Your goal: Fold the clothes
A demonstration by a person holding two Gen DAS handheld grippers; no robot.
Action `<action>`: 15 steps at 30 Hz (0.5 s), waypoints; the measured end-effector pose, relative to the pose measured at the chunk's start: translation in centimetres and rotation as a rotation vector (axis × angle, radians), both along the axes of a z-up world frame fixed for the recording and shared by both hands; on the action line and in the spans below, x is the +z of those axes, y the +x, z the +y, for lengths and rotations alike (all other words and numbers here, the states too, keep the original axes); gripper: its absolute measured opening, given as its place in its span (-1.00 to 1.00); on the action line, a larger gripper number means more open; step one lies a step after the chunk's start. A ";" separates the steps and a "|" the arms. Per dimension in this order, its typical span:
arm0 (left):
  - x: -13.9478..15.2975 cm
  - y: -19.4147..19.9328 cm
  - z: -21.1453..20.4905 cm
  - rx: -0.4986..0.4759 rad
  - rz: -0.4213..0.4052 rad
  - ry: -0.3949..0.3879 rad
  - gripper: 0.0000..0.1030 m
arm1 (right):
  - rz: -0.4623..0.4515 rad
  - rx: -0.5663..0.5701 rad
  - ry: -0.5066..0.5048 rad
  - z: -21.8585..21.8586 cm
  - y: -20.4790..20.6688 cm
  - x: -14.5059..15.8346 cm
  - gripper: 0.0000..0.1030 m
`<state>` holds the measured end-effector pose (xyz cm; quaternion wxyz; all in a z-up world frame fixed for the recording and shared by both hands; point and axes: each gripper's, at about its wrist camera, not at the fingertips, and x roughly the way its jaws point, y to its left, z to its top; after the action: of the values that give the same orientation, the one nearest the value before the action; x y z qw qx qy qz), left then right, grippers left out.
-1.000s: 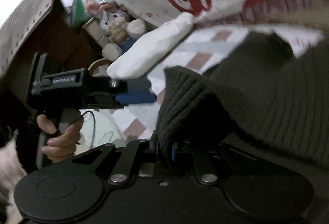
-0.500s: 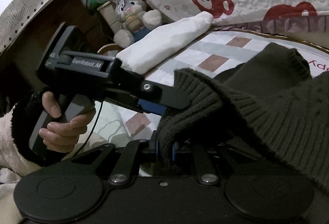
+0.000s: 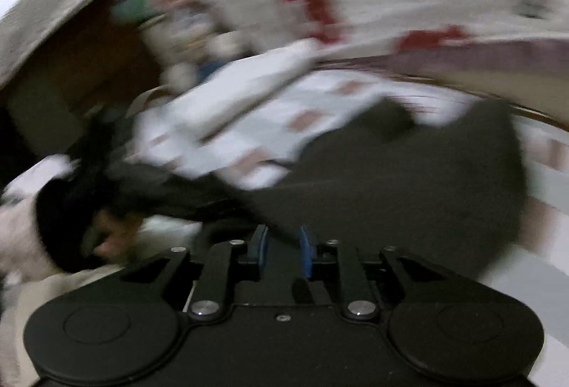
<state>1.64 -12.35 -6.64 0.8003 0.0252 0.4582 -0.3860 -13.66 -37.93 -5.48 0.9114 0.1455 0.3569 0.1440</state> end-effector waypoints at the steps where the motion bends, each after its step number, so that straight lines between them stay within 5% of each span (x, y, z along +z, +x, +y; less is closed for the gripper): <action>1: -0.3 0.1 0.3 0.018 0.019 -0.009 -0.73 | 0.013 -0.087 -0.020 -1.2 -0.6 -0.1 -0.29; 3: -0.3 0.3 0.7 0.036 0.037 -0.019 -0.72 | 0.045 -0.265 -0.060 -3.6 -2.1 -0.5 -0.01; 7: 0.3 0.5 1.2 0.039 0.037 -0.008 -0.70 | 0.000 -0.452 0.088 -6.6 -5.4 -1.8 -0.01; 11: -0.7 0.5 1.0 0.045 0.036 0.043 -0.64 | 0.012 -0.478 0.210 -6.6 -5.6 -4.0 -0.01; 15: -0.7 1.2 2.7 0.153 0.176 -0.023 -0.53 | 0.016 -0.472 0.212 -6.1 -4.2 -4.8 0.00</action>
<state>2.82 -9.62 -7.37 0.7843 -0.0530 0.5229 -0.3297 -17.83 -44.00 -10.33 0.8966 0.3205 0.3033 -0.0373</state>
